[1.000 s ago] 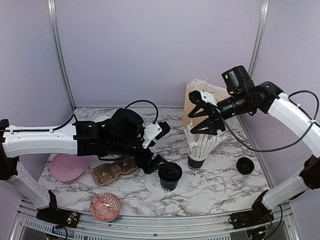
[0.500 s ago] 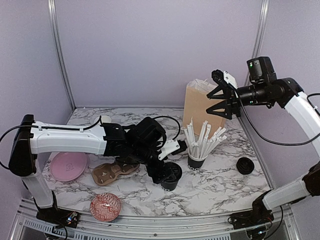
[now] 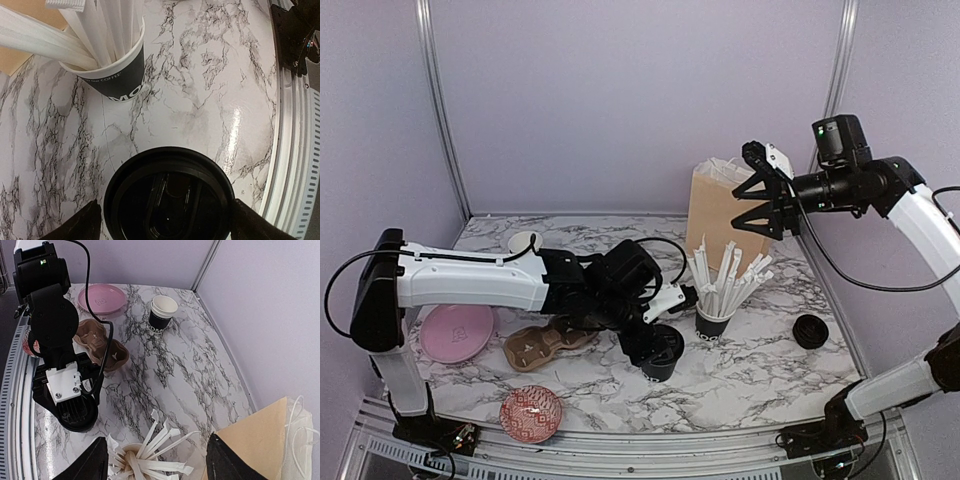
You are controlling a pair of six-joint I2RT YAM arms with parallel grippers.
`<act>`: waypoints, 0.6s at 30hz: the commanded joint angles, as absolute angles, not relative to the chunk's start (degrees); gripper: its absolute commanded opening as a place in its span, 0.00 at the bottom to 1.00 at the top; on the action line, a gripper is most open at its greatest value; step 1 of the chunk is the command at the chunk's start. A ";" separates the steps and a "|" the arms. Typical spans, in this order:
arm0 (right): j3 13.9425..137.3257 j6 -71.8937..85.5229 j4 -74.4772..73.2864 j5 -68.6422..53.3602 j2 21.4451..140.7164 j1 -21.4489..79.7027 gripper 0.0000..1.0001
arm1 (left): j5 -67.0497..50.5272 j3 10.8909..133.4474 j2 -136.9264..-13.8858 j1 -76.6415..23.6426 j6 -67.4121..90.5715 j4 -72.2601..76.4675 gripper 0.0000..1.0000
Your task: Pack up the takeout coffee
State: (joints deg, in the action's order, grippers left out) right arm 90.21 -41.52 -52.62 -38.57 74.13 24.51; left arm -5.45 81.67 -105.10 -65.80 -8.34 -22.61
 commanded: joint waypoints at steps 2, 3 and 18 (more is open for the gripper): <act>89.65 -40.52 -51.33 -39.64 73.74 24.35 0.64 | -5.76 83.23 -106.25 -66.09 -8.35 -24.38 0.86; 89.57 -40.52 -51.26 -39.57 73.66 24.35 0.64 | -5.81 83.30 -106.30 -66.05 -8.37 -24.45 0.85; 87.57 -37.74 -48.35 -34.12 73.24 24.07 0.64 | -2.28 84.71 -105.25 -65.17 -6.79 -26.53 0.72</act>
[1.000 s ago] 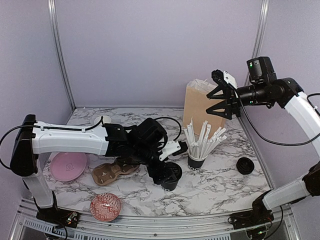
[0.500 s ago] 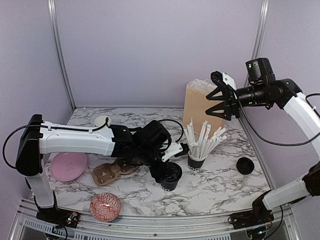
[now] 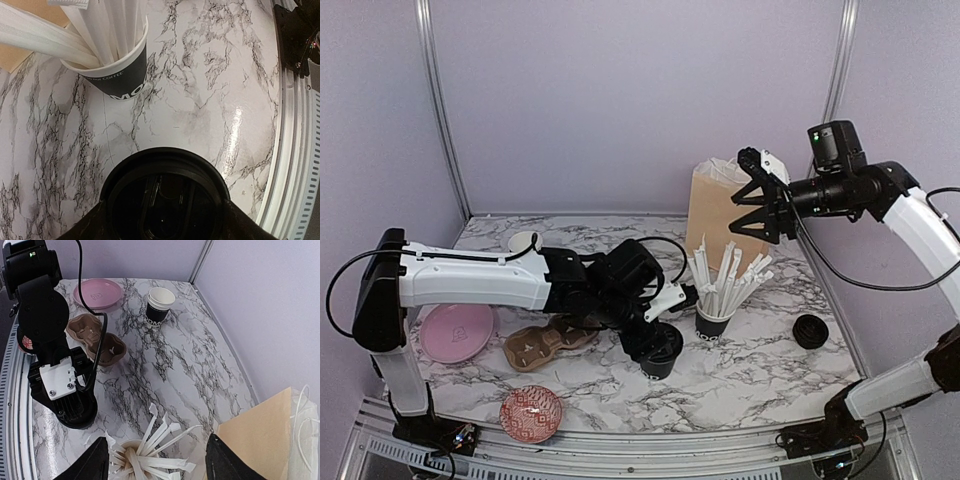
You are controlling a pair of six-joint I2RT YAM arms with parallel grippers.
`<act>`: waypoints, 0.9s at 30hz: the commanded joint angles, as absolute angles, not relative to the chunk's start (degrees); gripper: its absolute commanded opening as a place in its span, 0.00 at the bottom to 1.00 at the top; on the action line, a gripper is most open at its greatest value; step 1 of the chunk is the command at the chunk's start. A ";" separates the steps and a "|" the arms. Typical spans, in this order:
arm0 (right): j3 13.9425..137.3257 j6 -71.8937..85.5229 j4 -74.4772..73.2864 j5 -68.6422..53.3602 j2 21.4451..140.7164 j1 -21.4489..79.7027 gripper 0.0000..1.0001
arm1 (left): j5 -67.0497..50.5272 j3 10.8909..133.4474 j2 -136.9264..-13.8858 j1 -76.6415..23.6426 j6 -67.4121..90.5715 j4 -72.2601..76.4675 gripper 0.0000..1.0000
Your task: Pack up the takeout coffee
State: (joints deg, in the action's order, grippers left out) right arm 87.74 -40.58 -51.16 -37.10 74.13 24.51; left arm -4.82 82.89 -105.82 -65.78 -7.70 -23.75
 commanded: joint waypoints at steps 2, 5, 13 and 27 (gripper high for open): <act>87.10 -36.53 -47.52 -32.60 73.02 23.20 0.63 | -1.35 84.88 -104.41 -63.73 -6.71 -26.83 0.71; 85.77 -35.11 -45.80 -30.39 72.69 20.79 0.63 | -1.12 85.67 -103.24 -60.81 -7.19 -27.03 0.70; 80.33 -30.41 -41.84 -29.24 73.24 10.92 0.62 | -1.06 94.80 -106.38 -48.48 -8.88 -29.16 0.70; 77.61 -36.85 -51.11 -23.62 66.64 8.26 0.49 | 5.12 118.45 -126.15 -34.81 -1.39 -41.45 0.70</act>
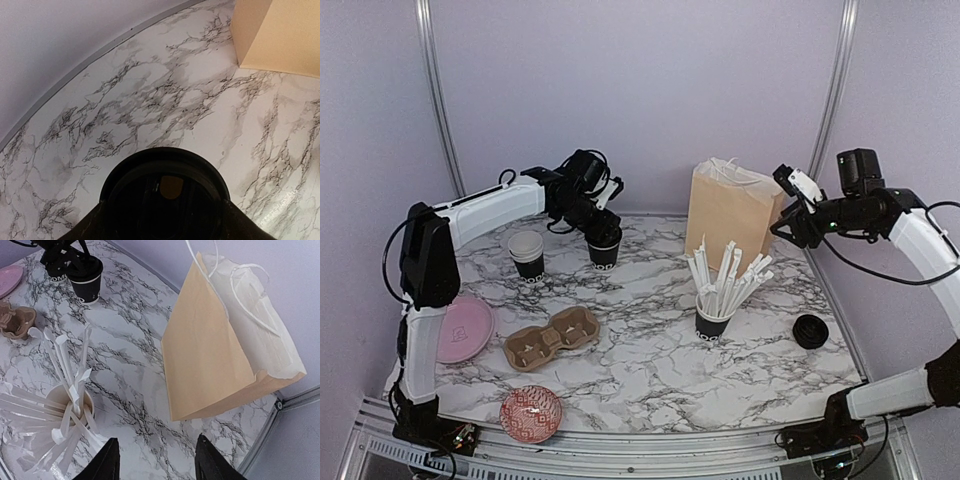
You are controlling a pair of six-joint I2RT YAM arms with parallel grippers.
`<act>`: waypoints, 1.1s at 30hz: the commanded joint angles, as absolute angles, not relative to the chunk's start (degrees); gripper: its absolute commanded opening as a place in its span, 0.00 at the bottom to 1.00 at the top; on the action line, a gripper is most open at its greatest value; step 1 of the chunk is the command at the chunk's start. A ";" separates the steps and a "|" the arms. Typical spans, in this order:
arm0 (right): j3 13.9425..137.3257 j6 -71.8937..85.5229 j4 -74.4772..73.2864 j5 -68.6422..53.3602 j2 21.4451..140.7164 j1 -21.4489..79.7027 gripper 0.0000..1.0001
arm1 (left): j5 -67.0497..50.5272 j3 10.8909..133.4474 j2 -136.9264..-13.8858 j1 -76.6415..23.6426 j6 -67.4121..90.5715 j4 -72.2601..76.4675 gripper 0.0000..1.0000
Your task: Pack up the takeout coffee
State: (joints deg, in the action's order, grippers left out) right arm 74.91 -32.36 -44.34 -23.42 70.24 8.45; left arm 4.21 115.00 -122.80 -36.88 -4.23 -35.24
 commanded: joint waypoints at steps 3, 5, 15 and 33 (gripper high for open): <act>76.77 -45.09 -59.64 -30.97 63.97 8.69 0.43 | 4.41 119.68 -127.67 -33.51 -0.71 -41.86 0.70; 74.67 -49.26 -63.82 -32.71 63.12 10.26 0.40 | 3.93 120.16 -128.42 -32.88 -0.45 -41.98 0.70; 68.80 -54.04 -63.55 -29.89 63.60 28.40 0.29 | 6.58 120.59 -127.40 -32.08 1.66 -42.98 0.98; 58.27 -48.76 -42.23 -2.11 72.32 44.24 0.23 | 10.36 113.45 -111.30 -38.61 3.31 -41.68 0.99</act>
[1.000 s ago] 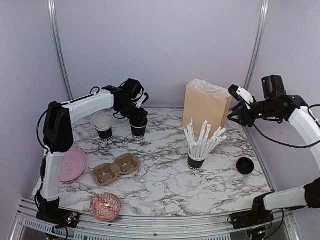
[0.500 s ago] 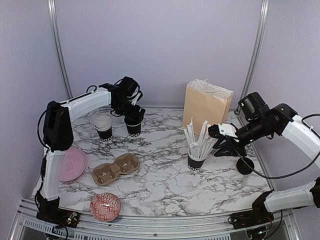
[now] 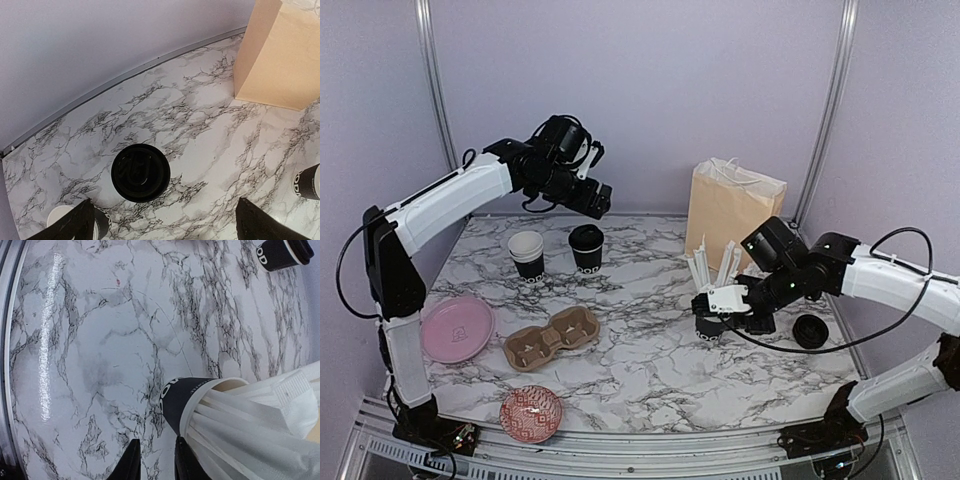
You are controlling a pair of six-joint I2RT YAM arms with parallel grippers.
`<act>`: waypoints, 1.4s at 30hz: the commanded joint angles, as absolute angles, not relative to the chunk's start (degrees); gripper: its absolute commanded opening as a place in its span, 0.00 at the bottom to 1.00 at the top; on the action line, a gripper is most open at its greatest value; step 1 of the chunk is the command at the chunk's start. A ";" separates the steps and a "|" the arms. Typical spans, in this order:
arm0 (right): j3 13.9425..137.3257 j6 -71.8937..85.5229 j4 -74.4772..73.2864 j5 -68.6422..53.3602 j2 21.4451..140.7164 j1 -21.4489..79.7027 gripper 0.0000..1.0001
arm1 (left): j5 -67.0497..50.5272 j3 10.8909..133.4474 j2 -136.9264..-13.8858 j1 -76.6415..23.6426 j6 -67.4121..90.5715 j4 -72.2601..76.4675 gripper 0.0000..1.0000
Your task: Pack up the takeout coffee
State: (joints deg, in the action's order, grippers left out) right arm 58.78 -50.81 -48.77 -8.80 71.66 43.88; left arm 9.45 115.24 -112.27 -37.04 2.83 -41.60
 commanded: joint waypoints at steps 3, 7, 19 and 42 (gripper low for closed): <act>57.84 -48.57 -40.87 -0.27 73.58 44.16 0.24 | 10.57 113.54 -111.40 -39.55 2.93 -41.59 0.99; 58.00 -48.60 -40.35 1.78 75.53 43.96 0.24 | 10.59 113.62 -111.84 -40.29 2.75 -41.58 0.99; 58.85 -48.71 -39.71 0.80 79.97 42.08 0.22 | 9.74 112.49 -112.50 -41.46 2.24 -41.58 0.99; 55.64 -51.52 -46.85 1.83 69.27 27.41 0.00 | 10.39 109.14 -109.96 -41.70 1.28 -41.36 0.99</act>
State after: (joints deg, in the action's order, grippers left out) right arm 56.58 -49.89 -43.99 1.96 72.38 31.90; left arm 9.56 110.17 -111.94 -41.43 2.17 -41.45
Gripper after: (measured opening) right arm 0.016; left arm 0.988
